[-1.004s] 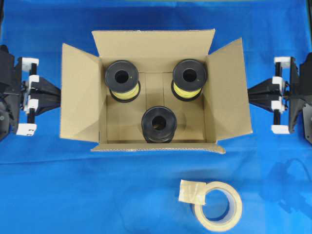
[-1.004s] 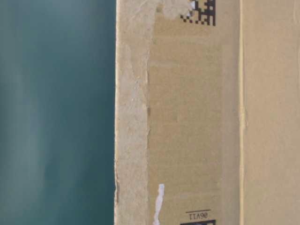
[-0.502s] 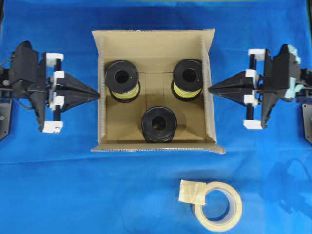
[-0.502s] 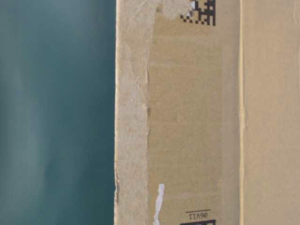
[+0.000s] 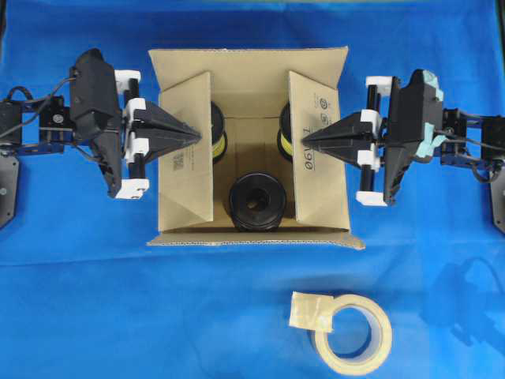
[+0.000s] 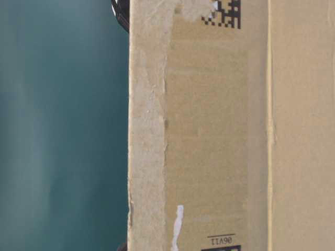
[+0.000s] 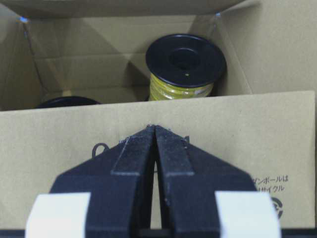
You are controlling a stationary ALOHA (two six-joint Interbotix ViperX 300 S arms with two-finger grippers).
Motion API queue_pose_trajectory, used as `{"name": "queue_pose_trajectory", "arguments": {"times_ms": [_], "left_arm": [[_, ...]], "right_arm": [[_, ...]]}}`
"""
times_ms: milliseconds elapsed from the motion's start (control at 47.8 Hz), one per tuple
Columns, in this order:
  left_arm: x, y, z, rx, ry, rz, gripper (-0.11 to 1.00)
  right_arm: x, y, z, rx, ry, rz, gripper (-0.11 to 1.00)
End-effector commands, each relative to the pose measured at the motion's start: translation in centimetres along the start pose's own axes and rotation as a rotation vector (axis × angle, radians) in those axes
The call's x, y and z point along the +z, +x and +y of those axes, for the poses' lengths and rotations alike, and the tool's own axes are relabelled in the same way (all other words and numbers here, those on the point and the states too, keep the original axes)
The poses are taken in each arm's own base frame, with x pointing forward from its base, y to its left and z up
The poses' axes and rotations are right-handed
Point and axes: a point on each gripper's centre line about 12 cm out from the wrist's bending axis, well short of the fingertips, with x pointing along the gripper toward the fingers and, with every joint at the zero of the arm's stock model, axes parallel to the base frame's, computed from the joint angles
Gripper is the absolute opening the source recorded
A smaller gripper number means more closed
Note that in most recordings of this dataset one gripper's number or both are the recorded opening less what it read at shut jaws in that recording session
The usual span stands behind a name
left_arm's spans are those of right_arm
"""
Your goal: Close the cardboard box.
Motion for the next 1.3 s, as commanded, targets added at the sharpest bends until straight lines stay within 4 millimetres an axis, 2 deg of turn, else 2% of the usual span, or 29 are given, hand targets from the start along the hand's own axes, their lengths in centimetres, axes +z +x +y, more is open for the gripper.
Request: {"name": "queue_pose_trajectory", "arguments": {"times_ms": [0,293,523,732,1108,1276], "left_arm": [[1.1,0.4,0.0,0.001,0.000,-0.028,0.00],[-1.3,2.5,0.1,0.005,-0.018,0.060,0.00],[-1.3,3.5,-0.3,-0.004,-0.014,0.073,0.00],[-0.2,4.3,0.1,0.006,0.001,0.033,0.00],[3.2,8.5,4.4,0.111,0.072,-0.025,0.00],[4.4,9.9,5.7,0.139,0.103,-0.047,0.00]], "right_arm": [[1.1,0.4,0.2,0.005,0.004,-0.033,0.00],[-1.7,2.5,0.8,0.009,0.017,0.059,0.00],[-1.9,3.1,1.0,0.012,0.016,0.069,0.00],[-1.8,3.1,1.0,0.012,0.017,0.066,0.00],[-1.9,3.1,1.3,0.022,0.012,0.069,0.00],[-1.8,3.1,1.5,0.026,0.012,0.068,0.00]]}}
